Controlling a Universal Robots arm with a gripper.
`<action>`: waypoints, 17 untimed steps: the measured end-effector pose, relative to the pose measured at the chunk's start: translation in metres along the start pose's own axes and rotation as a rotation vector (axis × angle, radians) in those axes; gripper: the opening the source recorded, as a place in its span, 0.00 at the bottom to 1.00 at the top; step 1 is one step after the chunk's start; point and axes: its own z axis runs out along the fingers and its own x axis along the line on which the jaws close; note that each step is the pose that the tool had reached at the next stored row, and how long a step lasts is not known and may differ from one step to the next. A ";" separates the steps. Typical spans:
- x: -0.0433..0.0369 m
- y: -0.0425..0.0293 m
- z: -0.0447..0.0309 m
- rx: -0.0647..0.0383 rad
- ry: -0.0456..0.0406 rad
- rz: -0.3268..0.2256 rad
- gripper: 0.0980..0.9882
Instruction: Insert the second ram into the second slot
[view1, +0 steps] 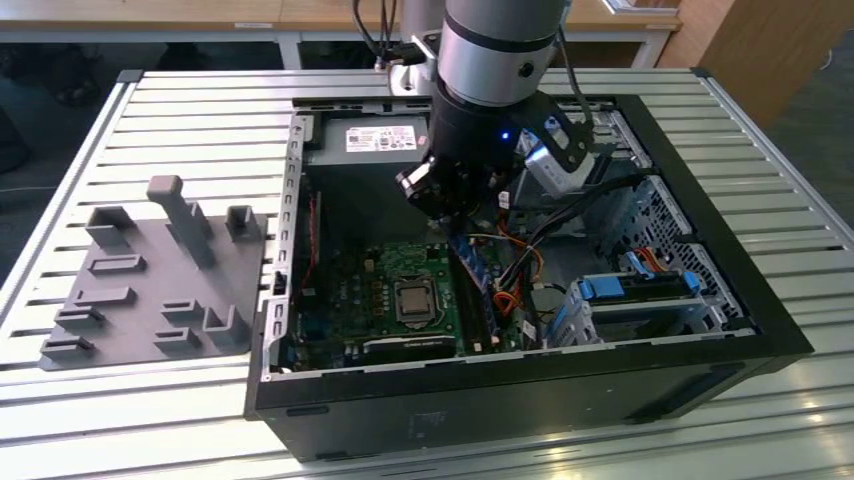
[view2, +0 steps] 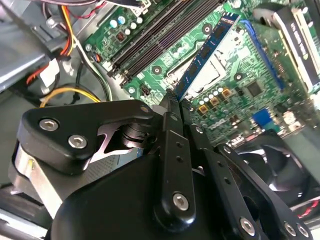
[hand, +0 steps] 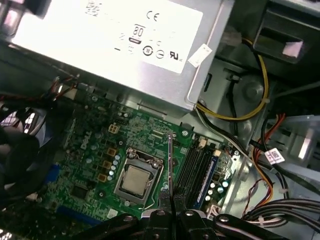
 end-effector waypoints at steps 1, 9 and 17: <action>0.0000 0.0000 0.0010 -0.001 -0.0006 0.015 0.04; -0.0003 -0.0003 0.0090 -0.005 -0.0055 0.149 0.04; -0.0001 -0.0006 0.0127 -0.007 -0.0080 0.225 0.04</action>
